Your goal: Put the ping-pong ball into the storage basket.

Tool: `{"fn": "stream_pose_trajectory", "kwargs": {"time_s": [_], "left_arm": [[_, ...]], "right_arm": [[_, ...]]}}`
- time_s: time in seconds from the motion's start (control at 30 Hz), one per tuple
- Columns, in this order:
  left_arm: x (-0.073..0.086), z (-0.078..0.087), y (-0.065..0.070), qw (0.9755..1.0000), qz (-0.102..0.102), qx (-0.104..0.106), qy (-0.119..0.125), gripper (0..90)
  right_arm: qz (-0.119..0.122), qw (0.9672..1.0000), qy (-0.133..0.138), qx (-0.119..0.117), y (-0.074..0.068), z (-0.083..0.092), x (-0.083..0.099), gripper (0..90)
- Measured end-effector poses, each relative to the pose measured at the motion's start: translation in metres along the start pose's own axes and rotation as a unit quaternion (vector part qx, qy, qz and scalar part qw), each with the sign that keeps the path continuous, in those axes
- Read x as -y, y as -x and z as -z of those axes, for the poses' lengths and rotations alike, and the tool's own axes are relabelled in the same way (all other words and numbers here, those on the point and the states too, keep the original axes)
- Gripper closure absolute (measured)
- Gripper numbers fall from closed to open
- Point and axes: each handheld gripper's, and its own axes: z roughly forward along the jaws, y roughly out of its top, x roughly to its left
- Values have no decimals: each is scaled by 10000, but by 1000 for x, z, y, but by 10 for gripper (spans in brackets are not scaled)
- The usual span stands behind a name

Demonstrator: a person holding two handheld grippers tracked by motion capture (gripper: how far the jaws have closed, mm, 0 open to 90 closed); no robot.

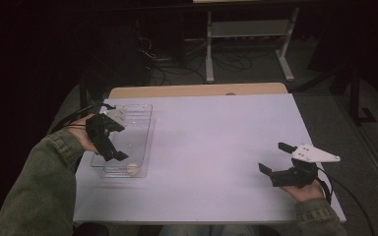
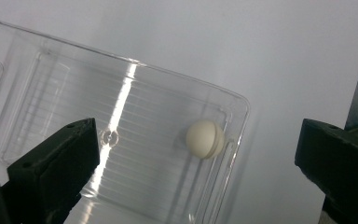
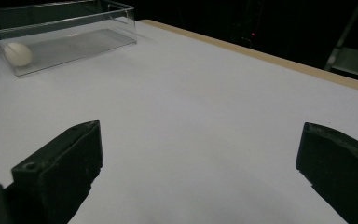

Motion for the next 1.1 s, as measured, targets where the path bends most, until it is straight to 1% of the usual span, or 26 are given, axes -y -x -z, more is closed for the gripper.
{"fn": "stream_pose_trajectory", "kwargs": {"time_s": [0.17,0.33,0.43,0.5,0.53,0.6,0.63,0.67,0.77,0.83,0.87,0.9,1.0,1.03,1.07,1.1], "left_arm": [[9,1,1,9997,110,-76,193,0],[18,-1,3,9992,229,-138,302,0],[24,0,4,9984,303,-201,433,0],[25,1,5,9982,318,-213,466,0],[27,2,6,9976,322,-281,537,0],[29,3,7,9967,359,-305,659,0],[29,3,7,9967,359,-305,659,0],[31,4,7,9958,418,-371,721,0],[35,3,8,9944,483,-414,844,0],[36,4,8,9940,496,-415,880,0],[39,3,9,9932,536,-425,939,0],[39,3,9,9932,536,-425,939,0],[45,3,10,9906,666,-478,1096,0],[45,3,10,9906,666,-478,1096,0],[48,3,12,9887,728,-527,1197,0],[50,2,13,9874,757,-539,1283,0]], "right_arm": [[-5,10000,0,-3,0,0,0,0],[-10,10000,-6,-1,0,0,0,0],[-11,10000,-5,4,0,0,0,0],[-15,10000,-7,5,0,0,0,0],[-16,10000,-6,5,0,0,0,0],[-14,10000,-3,5,0,0,0,0],[-19,10000,-5,8,0,0,0,0],[-15,10000,-8,6,0,0,0,0],[-14,10000,-2,9,0,0,0,0],[-21,10000,4,7,0,1,0,0],[-17,10000,5,6,0,1,0,0],[-15,10000,7,6,0,1,0,0],[-23,10000,5,4,0,1,0,0],[-23,10000,5,4,0,1,0,0],[-17,10000,7,9,0,1,0,0],[-17,10000,6,10,0,1,0,0]]}}
